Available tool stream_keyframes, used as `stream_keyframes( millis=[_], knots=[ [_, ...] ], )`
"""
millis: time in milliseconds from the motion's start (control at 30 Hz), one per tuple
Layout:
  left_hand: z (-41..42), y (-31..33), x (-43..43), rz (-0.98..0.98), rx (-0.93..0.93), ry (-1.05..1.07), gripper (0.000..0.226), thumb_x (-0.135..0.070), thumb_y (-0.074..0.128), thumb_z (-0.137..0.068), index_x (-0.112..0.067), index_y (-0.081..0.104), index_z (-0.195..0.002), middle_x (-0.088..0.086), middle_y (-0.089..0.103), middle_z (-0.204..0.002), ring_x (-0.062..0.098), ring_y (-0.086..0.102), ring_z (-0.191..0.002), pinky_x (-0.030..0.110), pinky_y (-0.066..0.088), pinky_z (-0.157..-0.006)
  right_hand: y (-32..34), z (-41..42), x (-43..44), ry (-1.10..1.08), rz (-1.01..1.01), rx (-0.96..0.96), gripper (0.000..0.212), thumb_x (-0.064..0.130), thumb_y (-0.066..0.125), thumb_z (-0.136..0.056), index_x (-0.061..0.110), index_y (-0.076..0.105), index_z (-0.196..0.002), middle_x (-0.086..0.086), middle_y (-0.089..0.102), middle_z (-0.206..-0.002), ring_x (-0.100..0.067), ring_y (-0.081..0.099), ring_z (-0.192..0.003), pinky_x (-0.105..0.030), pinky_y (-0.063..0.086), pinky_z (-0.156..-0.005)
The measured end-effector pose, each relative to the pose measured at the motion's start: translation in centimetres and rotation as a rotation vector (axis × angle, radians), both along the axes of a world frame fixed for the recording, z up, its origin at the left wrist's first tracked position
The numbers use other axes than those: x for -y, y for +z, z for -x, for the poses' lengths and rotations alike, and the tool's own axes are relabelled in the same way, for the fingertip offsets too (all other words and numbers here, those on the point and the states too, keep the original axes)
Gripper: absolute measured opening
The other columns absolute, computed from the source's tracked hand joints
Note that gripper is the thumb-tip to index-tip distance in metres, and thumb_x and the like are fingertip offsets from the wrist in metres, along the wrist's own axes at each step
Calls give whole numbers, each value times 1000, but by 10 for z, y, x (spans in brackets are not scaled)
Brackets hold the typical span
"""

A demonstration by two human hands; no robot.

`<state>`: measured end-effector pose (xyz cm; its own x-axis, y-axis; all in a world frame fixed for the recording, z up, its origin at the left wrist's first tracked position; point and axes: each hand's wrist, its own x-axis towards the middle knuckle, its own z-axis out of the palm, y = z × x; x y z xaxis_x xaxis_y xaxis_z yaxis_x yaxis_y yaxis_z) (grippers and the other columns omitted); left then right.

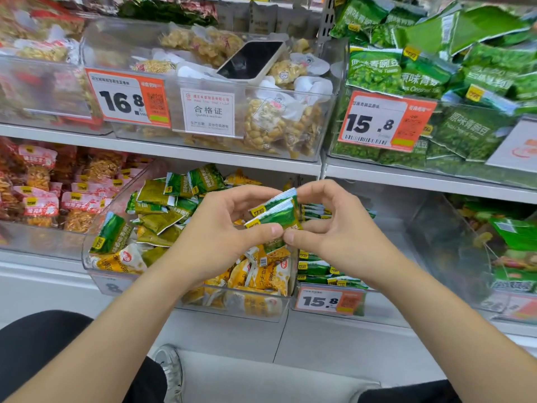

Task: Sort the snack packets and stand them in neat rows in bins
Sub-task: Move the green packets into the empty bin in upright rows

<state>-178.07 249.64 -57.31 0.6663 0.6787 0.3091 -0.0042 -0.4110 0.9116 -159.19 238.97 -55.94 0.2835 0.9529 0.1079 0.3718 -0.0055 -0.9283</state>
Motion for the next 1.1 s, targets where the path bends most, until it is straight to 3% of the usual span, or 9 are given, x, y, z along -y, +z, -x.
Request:
stream_keyframes(
  millis=[100,267,367,467,533,633,767,900,1100],
  knots=[
    [-6,0,3,-57,-3,-4,36,-15,85,-85,-28,75,-117,-15,77,-114,7,72,-110,30,59,-96,6,-12,9,121,6,-29,52,15,87,-85,22,65,-131,1,77,-118,-26,79,-93,-45,65,-83],
    [-24,-3,13,-71,25,-26,38,-35,88,-80,-34,78,-116,-7,75,-113,22,72,-101,47,60,-92,3,-33,19,109,-33,222,26,23,84,-90,26,75,-115,11,80,-109,-13,74,-104,-46,57,-83],
    [-37,-3,19,-78,36,4,34,-32,91,-74,-27,79,-106,-7,79,-99,17,73,-91,36,60,-80,1,-42,27,163,-35,182,38,14,85,-89,21,69,-123,5,79,-112,-21,74,-104,-59,55,-90],
    [-52,-4,27,-69,23,15,29,-35,90,-75,-25,76,-99,-7,78,-90,9,73,-83,22,55,-68,-2,-55,35,162,11,177,41,14,88,-85,20,67,-120,-2,80,-105,-35,73,-99,-61,57,-86],
    [-64,-11,33,-168,-30,67,23,-37,83,-87,-27,73,-104,-9,75,-92,8,72,-87,22,56,-70,-8,-75,37,93,30,233,36,17,87,-87,20,67,-116,0,79,-104,-27,75,-98,-58,59,-85],
    [-80,-24,41,-476,-168,131,17,-30,66,-100,-25,68,-116,-13,67,-103,5,65,-96,29,56,-83,-24,-112,37,-155,116,492,31,35,85,-88,26,66,-111,4,77,-97,-18,72,-90,-46,60,-84],
    [-104,-36,51,-761,-401,24,22,-33,46,-103,-25,64,-114,-7,60,-110,17,61,-104,43,55,-85,-47,-152,39,-446,268,568,24,34,81,-92,18,69,-106,-2,71,-89,-26,67,-87,-34,47,-72],
    [-132,-48,65,-862,-602,-60,32,-38,36,-107,-20,62,-113,1,60,-111,24,57,-108,42,51,-92,-79,-188,27,-513,407,596,44,28,79,-91,12,68,-131,-14,72,-118,-35,64,-112,-32,49,-79],
    [-154,-79,61,-821,-784,-85,49,-49,22,-100,-18,59,-113,9,63,-115,33,57,-110,48,47,-100,-102,-199,3,-337,474,613,60,27,84,-88,17,59,-142,-8,58,-147,-30,55,-135,-30,47,-99]
  ],
)
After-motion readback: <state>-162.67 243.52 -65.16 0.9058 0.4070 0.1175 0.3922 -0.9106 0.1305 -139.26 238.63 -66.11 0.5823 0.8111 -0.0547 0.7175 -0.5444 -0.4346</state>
